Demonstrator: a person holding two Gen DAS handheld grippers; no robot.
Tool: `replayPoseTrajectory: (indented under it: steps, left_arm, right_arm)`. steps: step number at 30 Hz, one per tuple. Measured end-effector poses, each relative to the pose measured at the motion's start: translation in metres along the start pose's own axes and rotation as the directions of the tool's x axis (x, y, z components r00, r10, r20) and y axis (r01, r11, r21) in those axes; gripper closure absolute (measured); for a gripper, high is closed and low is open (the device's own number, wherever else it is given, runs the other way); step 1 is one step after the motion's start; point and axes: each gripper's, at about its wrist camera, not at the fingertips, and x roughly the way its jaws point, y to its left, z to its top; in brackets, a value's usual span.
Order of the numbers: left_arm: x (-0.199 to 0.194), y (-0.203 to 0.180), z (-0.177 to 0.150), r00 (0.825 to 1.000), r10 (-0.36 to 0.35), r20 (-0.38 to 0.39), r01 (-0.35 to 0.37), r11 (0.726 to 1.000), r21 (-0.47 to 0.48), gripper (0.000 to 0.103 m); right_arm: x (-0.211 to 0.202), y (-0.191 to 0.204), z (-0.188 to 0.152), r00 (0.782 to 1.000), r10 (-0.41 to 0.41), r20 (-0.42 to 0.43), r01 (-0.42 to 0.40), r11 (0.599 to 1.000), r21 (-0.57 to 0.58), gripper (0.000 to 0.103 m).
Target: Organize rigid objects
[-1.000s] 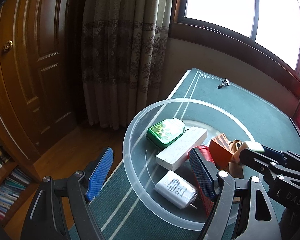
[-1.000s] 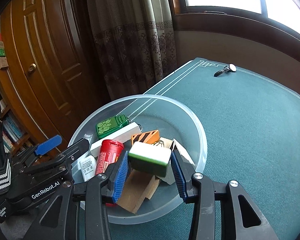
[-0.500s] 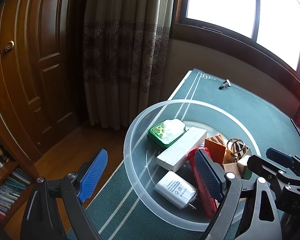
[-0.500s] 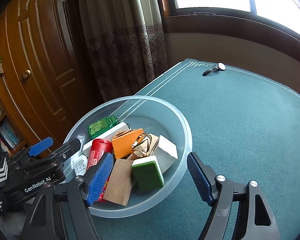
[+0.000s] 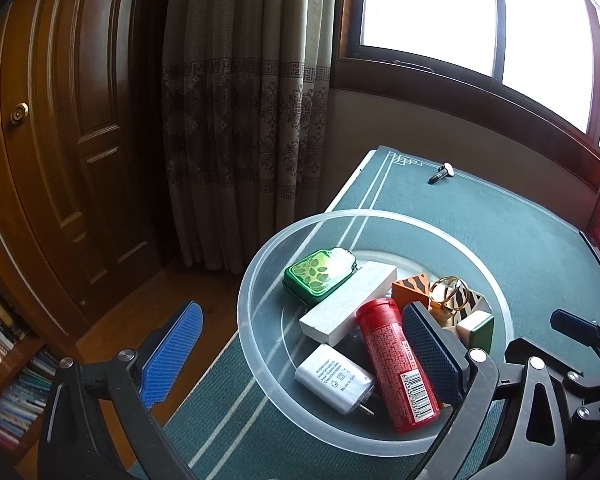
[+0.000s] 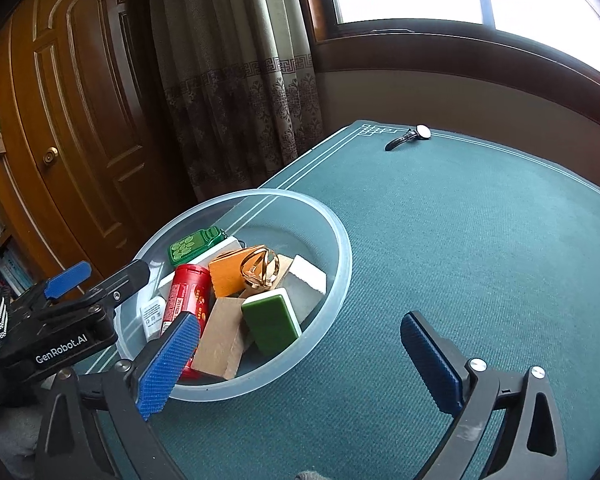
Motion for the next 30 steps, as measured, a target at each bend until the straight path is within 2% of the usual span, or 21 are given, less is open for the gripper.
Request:
replayPoseTrajectory:
  steps: [5, 8, 16, 22, 28, 30]
  left_arm:
    - [-0.013, -0.004, 0.0, 0.999, -0.009, 0.032, 0.009, 1.0, 0.009, 0.001]
    - [-0.016, -0.007, 0.0, 0.999, 0.01, 0.032, -0.01, 1.0, 0.018, 0.001]
    - [-0.018, -0.004, -0.007, 0.999, 0.037, 0.007, -0.037, 0.999, 0.014, 0.001]
    - [-0.018, -0.003, -0.012, 0.999, 0.039, -0.004, -0.039, 0.999, 0.009, 0.001]
    - [-0.016, -0.002, -0.016, 0.999, 0.036, -0.013, -0.036, 0.999, 0.012, 0.001]
    - [-0.015, -0.003, -0.017, 0.999, 0.036, -0.018, -0.035, 0.999, 0.014, 0.001]
  right_arm:
    - [-0.002, -0.003, 0.001, 1.0, -0.009, -0.001, 0.009, 1.0, 0.009, 0.001]
    - [-0.003, -0.002, 0.0, 1.0, -0.011, 0.003, 0.011, 1.0, 0.002, 0.001]
    - [-0.003, 0.01, -0.003, 0.999, -0.055, 0.001, 0.055, 0.996, -0.076, 0.0]
    - [-0.002, 0.022, -0.008, 0.999, -0.052, -0.014, 0.05, 0.989, -0.136, 0.0]
    - [-0.001, 0.023, -0.009, 0.999, -0.042, -0.029, 0.038, 0.991, -0.128, 0.0]
    - [0.001, 0.023, -0.008, 0.998, -0.061, -0.028, 0.057, 0.99, -0.126, 0.0]
